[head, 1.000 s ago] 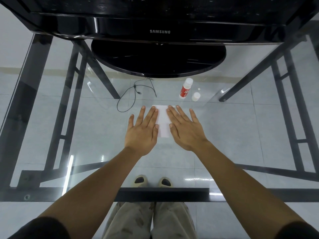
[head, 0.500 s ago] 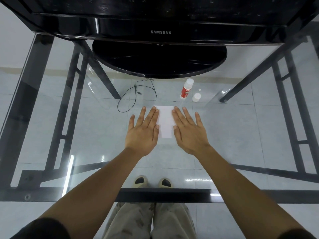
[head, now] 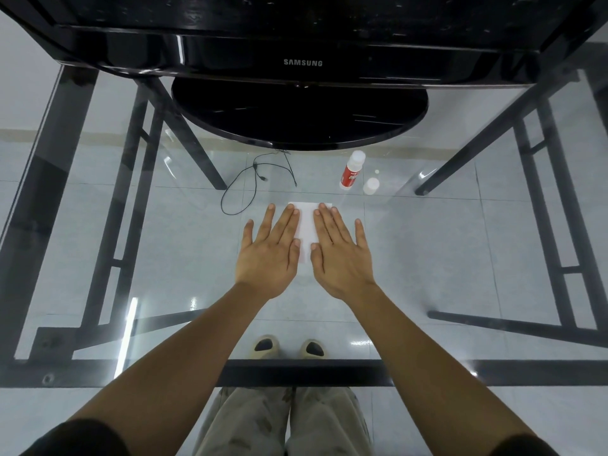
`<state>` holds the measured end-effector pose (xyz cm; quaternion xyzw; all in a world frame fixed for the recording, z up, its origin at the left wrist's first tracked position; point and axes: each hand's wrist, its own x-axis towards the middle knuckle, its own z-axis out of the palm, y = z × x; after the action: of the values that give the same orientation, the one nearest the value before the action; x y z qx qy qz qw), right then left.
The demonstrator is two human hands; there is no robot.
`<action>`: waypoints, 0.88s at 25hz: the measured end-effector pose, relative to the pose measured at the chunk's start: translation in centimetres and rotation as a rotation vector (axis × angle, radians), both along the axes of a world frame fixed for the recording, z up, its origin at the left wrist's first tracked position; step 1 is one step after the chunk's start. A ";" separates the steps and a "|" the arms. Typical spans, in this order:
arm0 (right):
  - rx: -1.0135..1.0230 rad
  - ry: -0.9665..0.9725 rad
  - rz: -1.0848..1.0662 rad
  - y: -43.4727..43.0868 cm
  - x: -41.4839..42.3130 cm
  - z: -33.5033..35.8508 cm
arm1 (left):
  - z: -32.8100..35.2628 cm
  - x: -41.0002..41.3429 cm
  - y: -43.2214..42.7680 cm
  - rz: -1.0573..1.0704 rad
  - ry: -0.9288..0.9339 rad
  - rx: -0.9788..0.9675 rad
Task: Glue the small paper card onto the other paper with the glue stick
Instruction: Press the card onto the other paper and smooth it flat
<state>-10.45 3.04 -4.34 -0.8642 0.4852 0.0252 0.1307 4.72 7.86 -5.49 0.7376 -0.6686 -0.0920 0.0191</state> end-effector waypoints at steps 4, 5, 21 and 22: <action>0.012 -0.005 -0.102 0.4 0.4 0.1 | 0.0 0.0 0.0 0.004 0.003 -0.004; 0.016 -0.001 -0.115 0.4 0.4 0.2 | 0.0 -0.1 0.0 0.005 0.004 -0.003; 0.073 -0.098 -0.072 -1.0 -0.8 1.1 | 2.8 0.2 -1.9 0.096 0.288 -0.001; 0.073 -0.106 -0.071 -1.2 -0.9 1.2 | 2.9 0.3 -1.9 0.099 0.297 -0.008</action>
<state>-11.35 1.85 -3.18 -0.8412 0.5067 -0.0076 0.1884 4.99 5.92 -2.59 0.7480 -0.6215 -0.1961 0.1253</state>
